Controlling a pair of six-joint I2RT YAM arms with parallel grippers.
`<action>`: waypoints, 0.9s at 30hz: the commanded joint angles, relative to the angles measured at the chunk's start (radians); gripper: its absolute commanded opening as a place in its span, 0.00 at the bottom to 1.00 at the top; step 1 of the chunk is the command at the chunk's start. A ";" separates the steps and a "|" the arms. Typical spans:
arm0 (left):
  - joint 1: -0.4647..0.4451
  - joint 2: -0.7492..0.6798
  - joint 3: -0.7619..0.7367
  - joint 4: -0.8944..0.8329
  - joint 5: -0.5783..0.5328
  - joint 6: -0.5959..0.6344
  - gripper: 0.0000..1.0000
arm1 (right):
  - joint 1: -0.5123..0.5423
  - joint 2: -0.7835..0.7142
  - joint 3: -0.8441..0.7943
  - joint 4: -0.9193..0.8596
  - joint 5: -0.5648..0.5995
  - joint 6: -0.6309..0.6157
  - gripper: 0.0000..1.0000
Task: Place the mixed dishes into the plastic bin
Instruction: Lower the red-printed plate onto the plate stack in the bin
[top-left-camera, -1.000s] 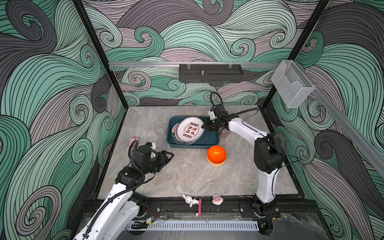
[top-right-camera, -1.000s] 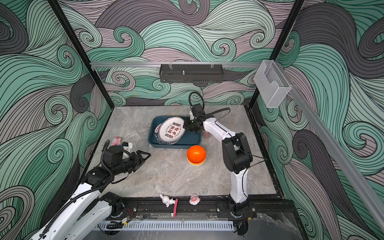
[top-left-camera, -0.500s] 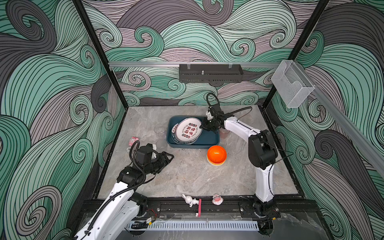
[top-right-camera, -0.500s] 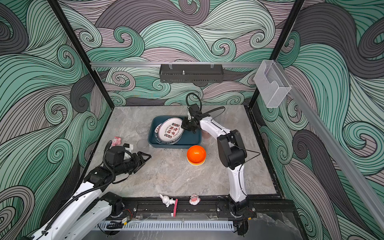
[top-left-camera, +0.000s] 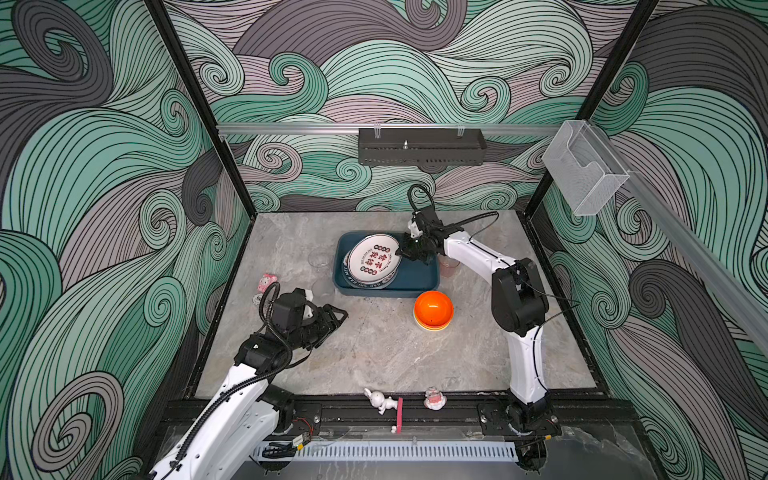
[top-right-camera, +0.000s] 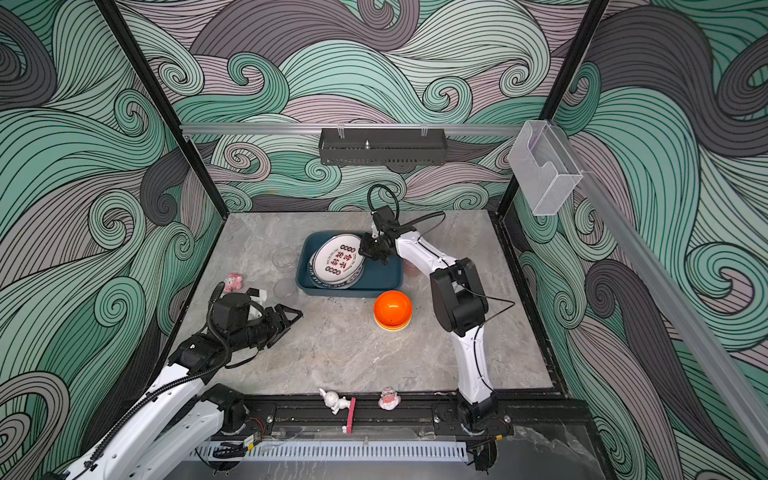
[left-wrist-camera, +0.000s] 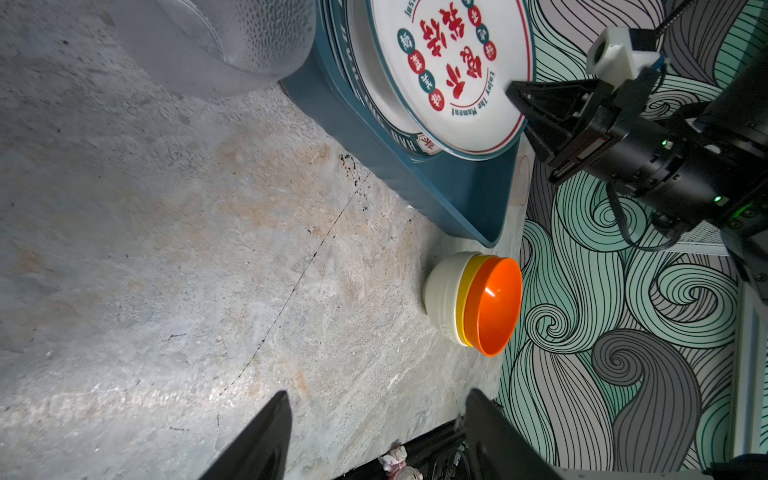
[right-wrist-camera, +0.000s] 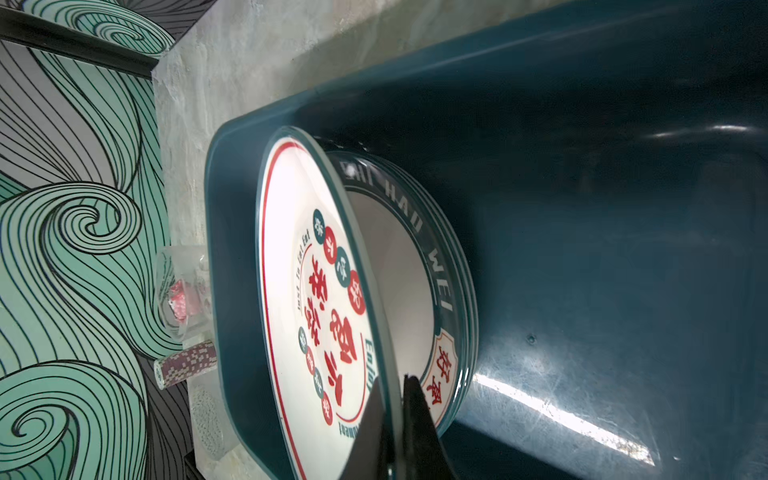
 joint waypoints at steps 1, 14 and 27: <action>-0.001 -0.013 -0.001 -0.001 -0.014 0.006 0.68 | 0.005 0.002 0.036 0.014 0.000 0.001 0.00; -0.002 -0.023 -0.010 -0.001 -0.020 0.000 0.68 | 0.006 0.017 0.032 0.016 0.002 0.001 0.00; -0.002 -0.021 -0.018 0.003 -0.020 -0.001 0.68 | 0.010 0.033 0.026 0.023 0.000 0.004 0.00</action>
